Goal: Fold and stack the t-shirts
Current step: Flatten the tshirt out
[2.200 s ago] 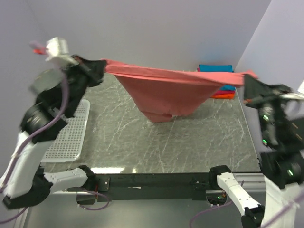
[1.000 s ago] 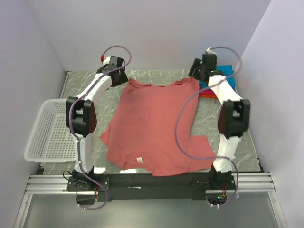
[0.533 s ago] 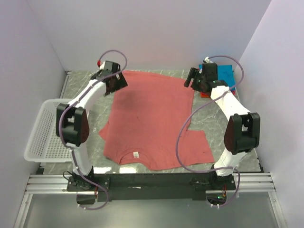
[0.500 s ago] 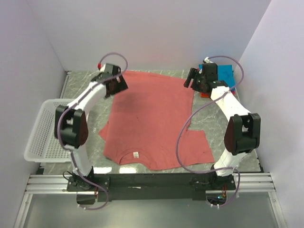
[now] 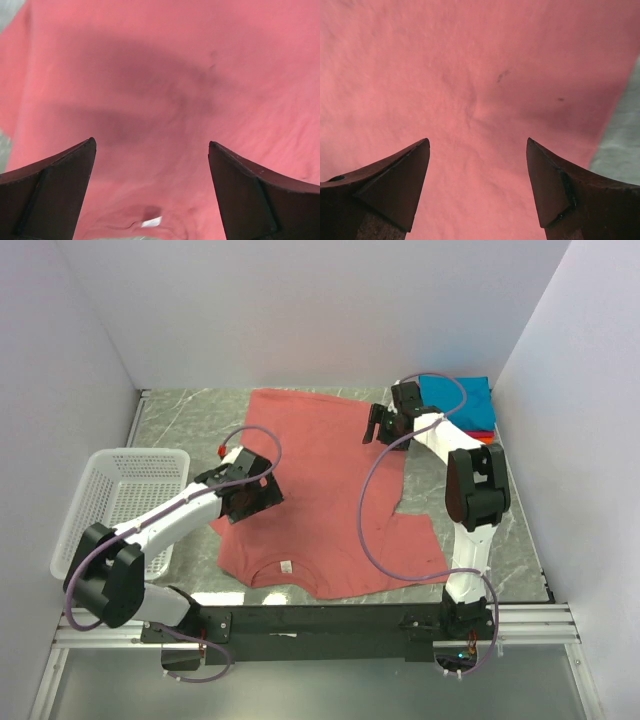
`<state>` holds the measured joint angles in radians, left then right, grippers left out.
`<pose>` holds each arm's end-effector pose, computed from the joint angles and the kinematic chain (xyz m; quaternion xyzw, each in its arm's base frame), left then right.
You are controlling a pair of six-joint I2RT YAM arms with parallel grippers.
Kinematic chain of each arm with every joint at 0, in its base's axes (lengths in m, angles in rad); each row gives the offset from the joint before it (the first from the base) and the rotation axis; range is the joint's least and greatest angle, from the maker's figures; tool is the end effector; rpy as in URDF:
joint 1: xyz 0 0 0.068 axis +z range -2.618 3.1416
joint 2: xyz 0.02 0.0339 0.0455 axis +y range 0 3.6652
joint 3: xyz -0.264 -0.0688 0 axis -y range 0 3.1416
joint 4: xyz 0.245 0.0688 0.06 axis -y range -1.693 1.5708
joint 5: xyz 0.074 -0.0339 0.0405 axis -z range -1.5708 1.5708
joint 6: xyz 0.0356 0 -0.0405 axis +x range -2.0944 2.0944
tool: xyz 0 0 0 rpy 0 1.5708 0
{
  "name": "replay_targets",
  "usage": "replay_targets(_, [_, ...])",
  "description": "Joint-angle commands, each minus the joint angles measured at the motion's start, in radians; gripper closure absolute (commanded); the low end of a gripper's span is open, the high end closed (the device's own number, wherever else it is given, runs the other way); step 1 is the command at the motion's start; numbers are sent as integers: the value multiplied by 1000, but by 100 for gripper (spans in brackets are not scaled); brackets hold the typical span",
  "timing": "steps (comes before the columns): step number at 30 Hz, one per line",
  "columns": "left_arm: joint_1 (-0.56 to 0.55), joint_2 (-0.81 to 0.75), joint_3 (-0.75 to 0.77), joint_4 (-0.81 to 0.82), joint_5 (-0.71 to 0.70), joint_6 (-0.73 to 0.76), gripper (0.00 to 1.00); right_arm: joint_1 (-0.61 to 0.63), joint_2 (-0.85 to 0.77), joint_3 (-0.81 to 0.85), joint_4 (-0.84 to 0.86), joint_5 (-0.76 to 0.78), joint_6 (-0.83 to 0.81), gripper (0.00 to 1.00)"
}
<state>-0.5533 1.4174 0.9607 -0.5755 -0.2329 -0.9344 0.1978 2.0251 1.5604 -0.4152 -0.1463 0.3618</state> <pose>0.2440 -0.1411 0.2269 -0.2117 0.9342 -0.0965 0.2703 0.4415 0.0938 0.2104 0.0522 0.9373 0.1594 0.3056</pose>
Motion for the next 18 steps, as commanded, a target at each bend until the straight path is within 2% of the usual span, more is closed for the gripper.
replay_targets(1, [-2,-57,-83,48,6,-86,1,17,38,72,-37,-27,8,16])
replay_targets(6, [-2,-37,-68,-21,-48,-135,1,25,61,37,-33,-27,22,16])
replay_targets(12, [3,-167,-76,-84,-149,-201,1,25,57,-23,-2,-42,32,16])
replay_targets(18, [45,-192,-51,-187,-250,-231,1,22,61,-60,15,-124,65,16])
